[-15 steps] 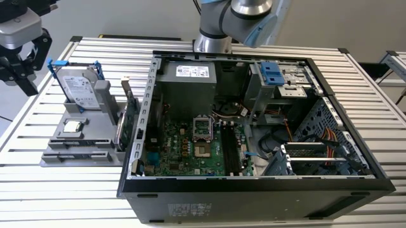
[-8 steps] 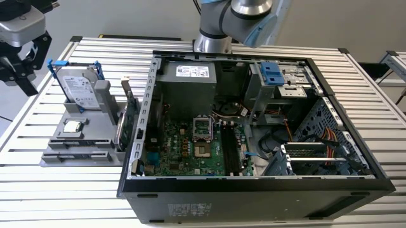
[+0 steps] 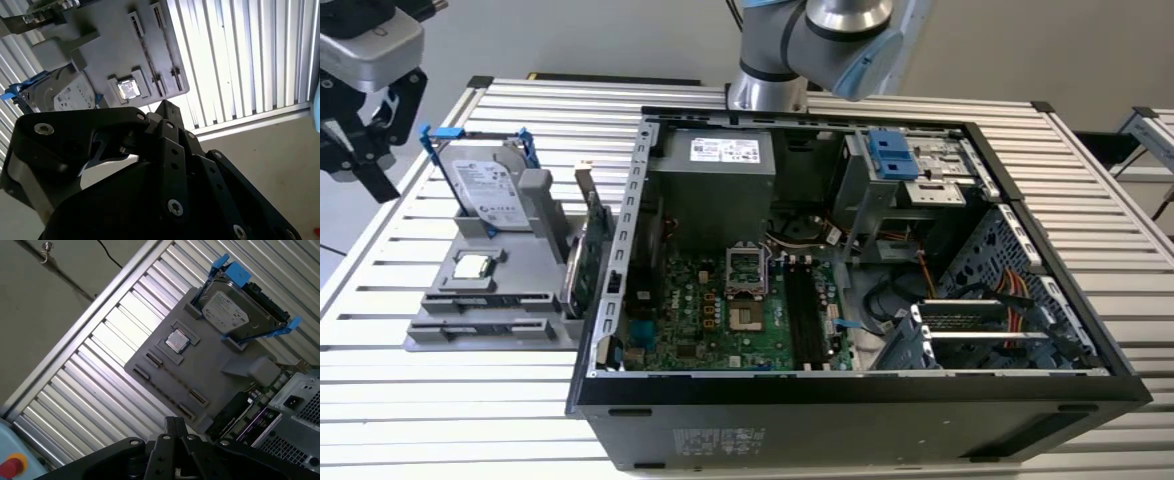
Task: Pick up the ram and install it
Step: 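Pick up the ram and move it above insertion slot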
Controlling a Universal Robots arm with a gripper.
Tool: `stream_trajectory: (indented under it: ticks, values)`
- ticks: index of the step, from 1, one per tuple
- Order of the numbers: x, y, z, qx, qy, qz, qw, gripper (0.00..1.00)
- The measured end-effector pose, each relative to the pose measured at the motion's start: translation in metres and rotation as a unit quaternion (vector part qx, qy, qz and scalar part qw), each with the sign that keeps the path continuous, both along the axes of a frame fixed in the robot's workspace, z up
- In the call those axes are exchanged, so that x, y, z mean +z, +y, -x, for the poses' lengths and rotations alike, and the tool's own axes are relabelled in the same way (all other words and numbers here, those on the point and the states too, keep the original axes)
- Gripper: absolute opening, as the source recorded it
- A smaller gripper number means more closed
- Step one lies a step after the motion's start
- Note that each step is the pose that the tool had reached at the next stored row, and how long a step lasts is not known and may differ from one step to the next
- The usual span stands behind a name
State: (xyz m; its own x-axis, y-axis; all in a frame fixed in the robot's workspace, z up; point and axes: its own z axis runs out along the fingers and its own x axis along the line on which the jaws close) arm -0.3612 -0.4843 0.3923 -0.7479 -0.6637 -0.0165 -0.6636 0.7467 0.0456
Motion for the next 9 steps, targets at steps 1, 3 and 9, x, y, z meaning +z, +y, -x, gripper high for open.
stream_trajectory:
  ticks: [1,3,9]
  values:
    - [0.0000,0.0000,0.0000,0.005,0.0000,-0.0001,1.0000,0.00]
    - [0.0000,0.0000,0.0000,0.015,0.0000,-0.0001,0.9999,0.00]
    - [0.0000,0.0000,0.0000,0.042,0.0000,0.0000,0.9991,0.00]
